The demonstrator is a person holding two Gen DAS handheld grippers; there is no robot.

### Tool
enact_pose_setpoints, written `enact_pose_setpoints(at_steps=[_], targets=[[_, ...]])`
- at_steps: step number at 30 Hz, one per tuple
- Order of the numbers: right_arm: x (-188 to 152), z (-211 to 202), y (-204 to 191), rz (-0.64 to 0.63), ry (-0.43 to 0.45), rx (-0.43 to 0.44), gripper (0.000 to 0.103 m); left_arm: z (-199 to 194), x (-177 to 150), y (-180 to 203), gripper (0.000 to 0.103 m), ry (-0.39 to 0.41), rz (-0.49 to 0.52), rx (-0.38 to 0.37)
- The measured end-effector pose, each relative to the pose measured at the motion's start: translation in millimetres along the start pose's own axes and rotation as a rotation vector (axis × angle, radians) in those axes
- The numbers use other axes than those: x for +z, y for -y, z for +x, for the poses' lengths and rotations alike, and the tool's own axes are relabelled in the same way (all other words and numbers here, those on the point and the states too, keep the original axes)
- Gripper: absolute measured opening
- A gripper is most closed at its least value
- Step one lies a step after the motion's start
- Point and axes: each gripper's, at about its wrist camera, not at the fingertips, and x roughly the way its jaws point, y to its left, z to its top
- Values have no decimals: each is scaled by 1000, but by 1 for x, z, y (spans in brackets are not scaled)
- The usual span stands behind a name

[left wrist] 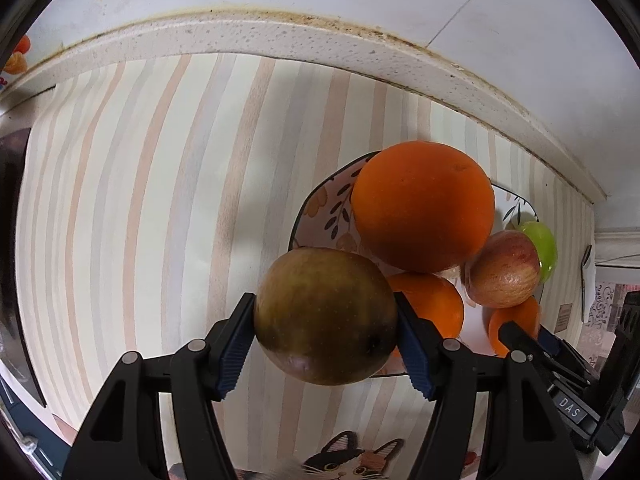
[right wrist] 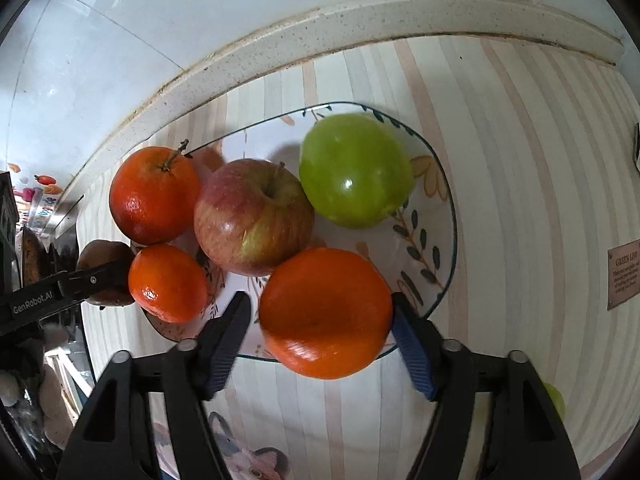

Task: Organize fruits
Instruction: 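Place the brown fruit on the plate with the left gripper while the right places the tangerine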

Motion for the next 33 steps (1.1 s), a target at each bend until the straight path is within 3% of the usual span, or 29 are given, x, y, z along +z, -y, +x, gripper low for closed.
enact_pose_setpoints(at_steps=[3,8,11,19,33], targets=[[1,-5,0,3,6,2,89,1,1,0,69,-9,6,-29],[1,-12,-4,-4,18,-26,92,-2,-1,6,82,-7,30,-24],[-4,-23,-6,-17,38,-47,92,-10,-5,8,82,15,36,-12],[-24,-52,-19,-66,105,-114,92,-47,-44,19,82,147,88,110],[-106,-140,-45,-140,271,-145,92,-122,-126,42,82,337,151,137]])
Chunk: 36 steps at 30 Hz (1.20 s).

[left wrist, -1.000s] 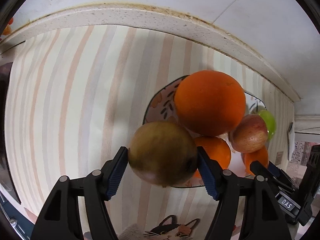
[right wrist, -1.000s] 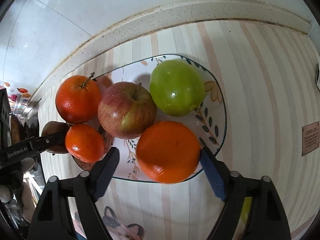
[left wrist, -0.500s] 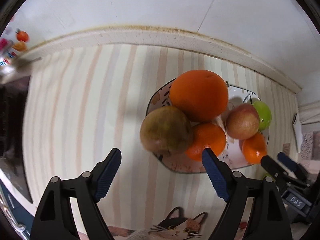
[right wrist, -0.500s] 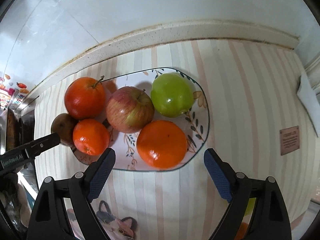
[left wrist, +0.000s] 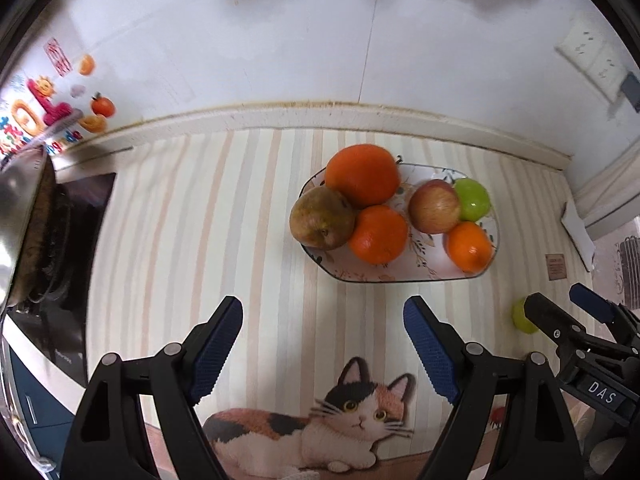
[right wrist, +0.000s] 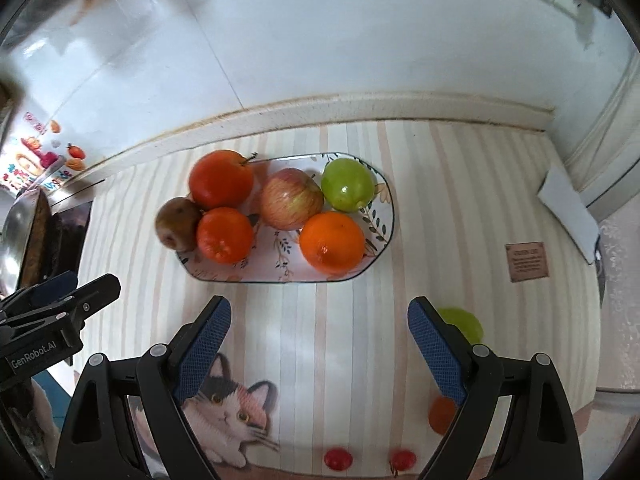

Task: Organize fruits
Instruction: 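Place the brown fruit on the plate with the left gripper while the right places the tangerine, then grasp the dark orange tangerine with the right gripper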

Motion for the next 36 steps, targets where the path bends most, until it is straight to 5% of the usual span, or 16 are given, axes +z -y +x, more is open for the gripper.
enact_pose_setpoints(at_steps=[9,21,28,36], targets=[[-31,-67,-11,-31,106,5,92,-60,-31,6,82,73,12,-23],[-69,-100,-15,-33,116,84,92,-89,-58,4,82,106,3,-36],[-84,-81,18,77,45,127,92,-64,-67,22,82,48,36,-39],[-113,-26,100,250,-79,46,92,3,-82,77,82,-138,143,-99]])
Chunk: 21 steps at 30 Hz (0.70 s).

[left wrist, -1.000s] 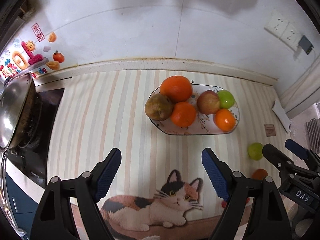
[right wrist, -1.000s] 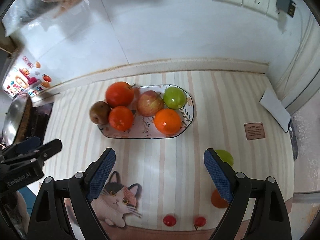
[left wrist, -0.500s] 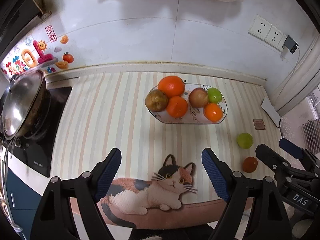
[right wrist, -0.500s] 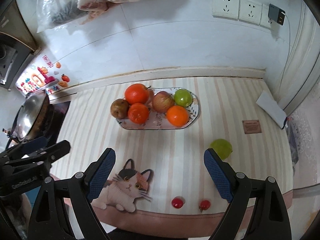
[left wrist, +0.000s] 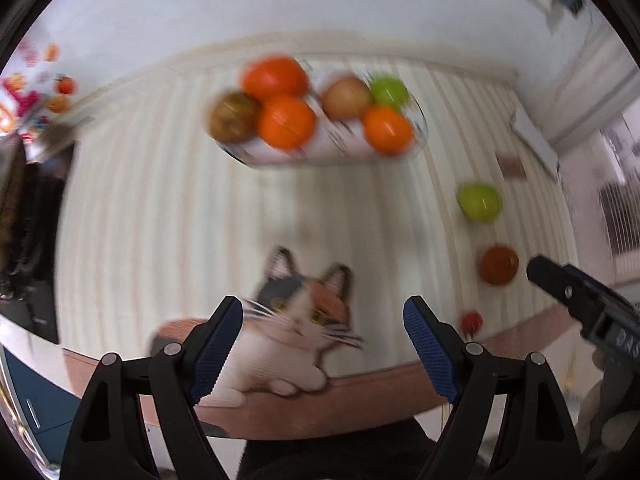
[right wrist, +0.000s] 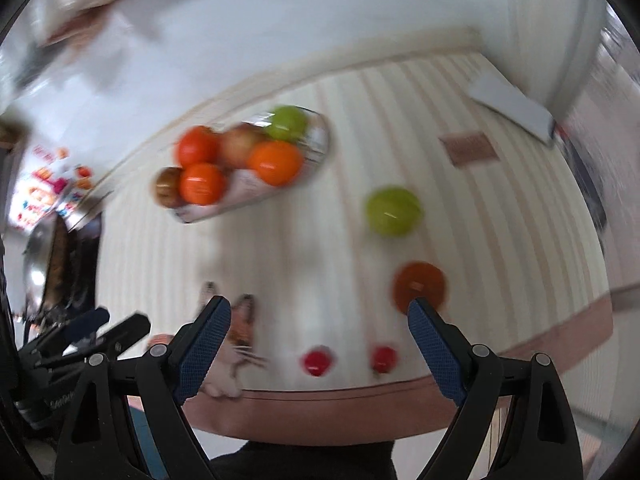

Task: Organize fruits
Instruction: 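Grasp the dark orange tangerine with the right gripper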

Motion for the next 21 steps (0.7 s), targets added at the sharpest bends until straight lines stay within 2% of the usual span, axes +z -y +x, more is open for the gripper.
enact_pose_setpoints(at_steps=[3,7,10,15,17,21], targets=[[-2,19,32,68,-33,-5,92,32,0,24,82,-93,37,-46],[2,45,63,123,-53,-19,92,57,10,48,82,-144,56,-71],[5,66,74,136,-75,-19,87,70,28,69,82,-141,86,-57],[5,105,86,180,-127,19,67,82,56,88,82,-141,126,-26],[7,112,88,185,-117,26,60,84,66,92,82,-138,137,-23],[11,108,92,189,-79,26,59,85,88,104,82,-132,147,-33]])
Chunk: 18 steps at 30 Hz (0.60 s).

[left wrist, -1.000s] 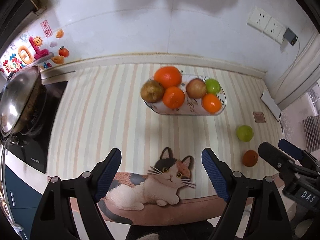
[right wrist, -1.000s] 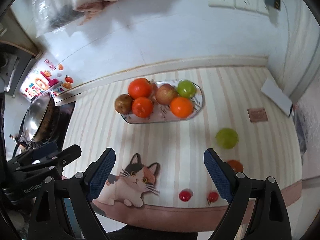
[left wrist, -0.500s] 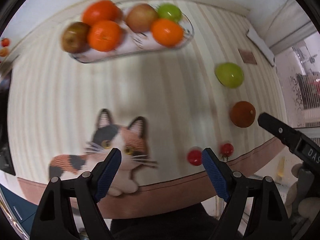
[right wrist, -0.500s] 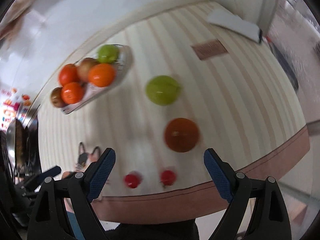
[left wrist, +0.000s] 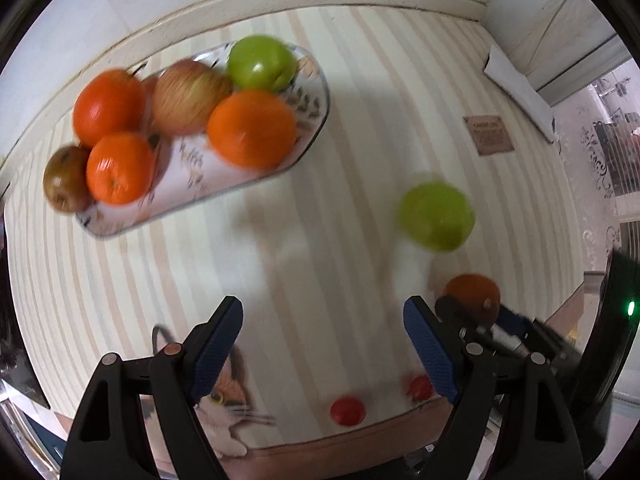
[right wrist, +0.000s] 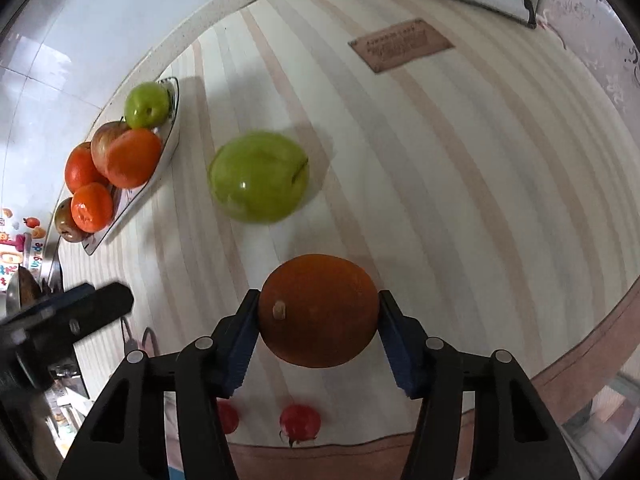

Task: Organize fruits
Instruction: 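Grasp the dark orange tangerine with the right gripper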

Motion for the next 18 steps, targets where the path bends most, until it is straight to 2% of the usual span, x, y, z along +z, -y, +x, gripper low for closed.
enact_pose_setpoints(at_steps=[4,8,13,18], targets=[[6,-11,14,31,27,2,59,5,27,19,82,-15,10,-49],[13,-20,33,55,34,-12,59,26,50,44,82,-79,37,-104],[16,-23,46,69,35,-19,59,55,61,71,82,-157,93,-113],[17,-25,47,54,37,-27,59,73,66,80,79,-175,95,-110]])
